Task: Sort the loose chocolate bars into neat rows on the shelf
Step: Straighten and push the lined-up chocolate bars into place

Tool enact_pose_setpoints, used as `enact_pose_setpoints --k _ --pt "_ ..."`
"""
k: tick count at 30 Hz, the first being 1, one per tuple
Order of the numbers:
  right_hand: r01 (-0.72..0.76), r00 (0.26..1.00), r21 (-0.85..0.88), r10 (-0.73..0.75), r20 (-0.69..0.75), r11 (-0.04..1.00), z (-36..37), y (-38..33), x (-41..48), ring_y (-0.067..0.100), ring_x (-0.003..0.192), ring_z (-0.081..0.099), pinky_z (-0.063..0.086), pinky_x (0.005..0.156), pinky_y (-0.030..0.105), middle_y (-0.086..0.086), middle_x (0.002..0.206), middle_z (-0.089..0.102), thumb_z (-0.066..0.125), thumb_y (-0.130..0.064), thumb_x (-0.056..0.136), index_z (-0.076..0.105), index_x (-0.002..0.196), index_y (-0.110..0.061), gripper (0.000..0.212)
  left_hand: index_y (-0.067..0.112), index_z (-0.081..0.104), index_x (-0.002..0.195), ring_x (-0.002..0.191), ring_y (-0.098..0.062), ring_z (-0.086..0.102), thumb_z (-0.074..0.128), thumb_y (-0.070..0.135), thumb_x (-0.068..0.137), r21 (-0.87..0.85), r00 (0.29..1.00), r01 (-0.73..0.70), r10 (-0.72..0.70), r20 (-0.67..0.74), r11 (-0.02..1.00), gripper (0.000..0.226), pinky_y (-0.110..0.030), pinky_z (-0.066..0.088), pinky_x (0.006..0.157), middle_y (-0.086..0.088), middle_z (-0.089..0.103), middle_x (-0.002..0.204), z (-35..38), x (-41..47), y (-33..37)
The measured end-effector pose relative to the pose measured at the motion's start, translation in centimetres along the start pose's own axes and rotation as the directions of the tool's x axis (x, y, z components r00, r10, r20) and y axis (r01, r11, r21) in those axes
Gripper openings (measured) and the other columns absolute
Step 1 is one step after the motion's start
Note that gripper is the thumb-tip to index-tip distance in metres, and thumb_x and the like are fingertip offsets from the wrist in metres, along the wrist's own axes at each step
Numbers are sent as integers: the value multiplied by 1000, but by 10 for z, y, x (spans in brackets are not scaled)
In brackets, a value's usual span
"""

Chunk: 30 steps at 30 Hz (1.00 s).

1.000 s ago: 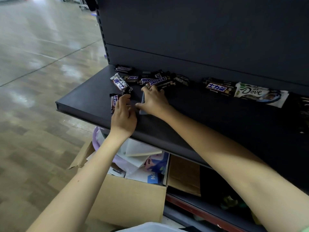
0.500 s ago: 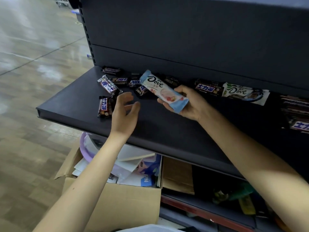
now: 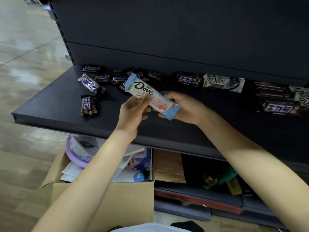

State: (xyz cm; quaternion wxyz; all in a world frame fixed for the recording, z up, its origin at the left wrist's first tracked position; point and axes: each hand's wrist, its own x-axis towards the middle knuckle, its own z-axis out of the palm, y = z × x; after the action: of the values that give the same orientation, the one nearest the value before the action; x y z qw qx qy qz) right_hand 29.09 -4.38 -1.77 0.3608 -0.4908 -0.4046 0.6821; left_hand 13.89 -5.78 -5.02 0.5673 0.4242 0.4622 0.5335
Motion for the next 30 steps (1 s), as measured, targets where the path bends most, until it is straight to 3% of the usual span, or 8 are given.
enact_pose_setpoints --k 4,8,12,17,23,28,30 --pt "153 969 -345 -208 -131 926 -11 0 -8 7 78 62 50 73 21 -4 86 67 52 -22 94 65 90 -26 14 18 62 82 60 0 58 60 18 89 -77 1000 -16 16 7 997 7 -14 48 57 11 64 65 8 -6 -2" --pt "290 889 -478 -419 -187 829 -20 4 -20 -1 76 62 48 72 15 -12 84 66 58 -23 90 66 88 -25 8 17 62 84 63 -2 60 59 17 89 -76 997 -15 21 79 997 6 -16 50 65 4 64 74 28 -13 -8" --pt "339 798 -582 -554 -238 739 -39 8 -39 0 85 62 49 82 19 -14 86 66 61 -22 89 69 94 -21 9 20 63 88 72 -3 63 58 16 89 -55 983 -26 35 182 998 6 -16 52 69 4 68 81 63 -21 -14" --pt "305 738 -591 -577 -349 747 -83 12 -74 5 88 63 51 84 26 -11 87 66 60 -22 89 69 97 -20 12 15 62 92 79 -8 65 56 14 90 -83 951 18 9 310 996 7 -19 52 74 1 68 85 121 -32 -25" --pt "263 649 -591 -593 -476 762 -150 17 -136 -5 74 57 45 71 16 -17 79 62 56 -21 92 66 97 -20 11 22 65 83 75 -6 66 55 11 91 -68 895 35 -1 446 997 16 -17 53 72 9 70 71 208 -59 -38" --pt "218 657 -626 -587 -473 749 -204 16 -182 -11 69 57 42 62 6 -19 79 61 54 -23 93 66 106 -18 18 24 65 77 74 -6 66 56 10 90 -73 879 59 -17 477 996 21 -19 53 76 11 70 68 276 -83 -51" --pt "190 658 -664 -595 -461 724 -227 14 -196 -11 66 56 45 65 11 -19 76 60 56 -23 92 67 105 -17 18 21 66 78 74 -7 66 57 9 90 -62 876 78 -39 481 995 19 -20 54 77 8 70 69 301 -92 -56"
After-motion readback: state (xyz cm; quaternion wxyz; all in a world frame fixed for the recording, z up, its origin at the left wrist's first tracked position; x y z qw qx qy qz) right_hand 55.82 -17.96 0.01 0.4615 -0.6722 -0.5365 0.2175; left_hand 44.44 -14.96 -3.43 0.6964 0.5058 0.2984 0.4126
